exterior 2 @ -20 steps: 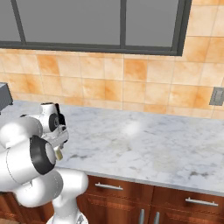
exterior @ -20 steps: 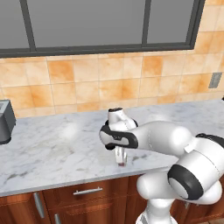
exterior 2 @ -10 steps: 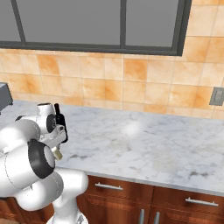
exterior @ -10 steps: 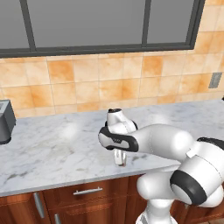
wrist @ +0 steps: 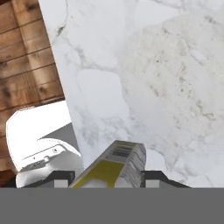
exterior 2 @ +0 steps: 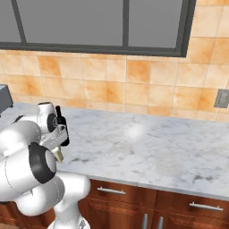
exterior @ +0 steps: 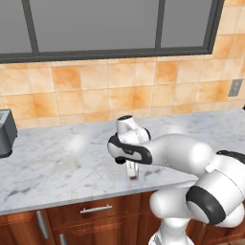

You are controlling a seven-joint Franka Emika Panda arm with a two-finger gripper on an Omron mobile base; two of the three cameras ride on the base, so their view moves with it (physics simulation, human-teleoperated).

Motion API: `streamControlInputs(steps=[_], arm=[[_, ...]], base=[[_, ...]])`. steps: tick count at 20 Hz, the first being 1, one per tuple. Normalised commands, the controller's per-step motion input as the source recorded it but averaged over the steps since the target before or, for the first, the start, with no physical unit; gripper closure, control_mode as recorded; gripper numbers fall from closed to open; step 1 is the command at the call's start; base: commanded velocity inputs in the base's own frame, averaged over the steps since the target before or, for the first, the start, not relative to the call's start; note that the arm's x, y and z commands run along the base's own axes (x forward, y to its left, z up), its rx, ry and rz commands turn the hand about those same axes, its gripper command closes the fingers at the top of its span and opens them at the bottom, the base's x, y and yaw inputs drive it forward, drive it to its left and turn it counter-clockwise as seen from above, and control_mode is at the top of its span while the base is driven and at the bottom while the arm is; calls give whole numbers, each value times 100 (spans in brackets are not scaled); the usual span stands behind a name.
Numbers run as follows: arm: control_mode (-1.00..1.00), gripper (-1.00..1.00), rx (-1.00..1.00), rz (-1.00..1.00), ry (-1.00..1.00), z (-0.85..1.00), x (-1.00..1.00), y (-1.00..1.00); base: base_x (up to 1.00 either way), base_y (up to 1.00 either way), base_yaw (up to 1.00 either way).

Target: Move the drinks to the dining counter.

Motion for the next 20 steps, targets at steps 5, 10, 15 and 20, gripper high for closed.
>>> streamControlInputs(steps=[5,10,15,20], arm=[[-100,100,2,0,-13,84,-44,-5],[-100,100,4,-4,-5,94,-30,-12],[-100,100,4,-10,2,80,-11,-28],[-100,100,1,-22,2,42,0,-38]], base=[[0,0,0],[0,0,0],[0,0,0],[0,0,0]])
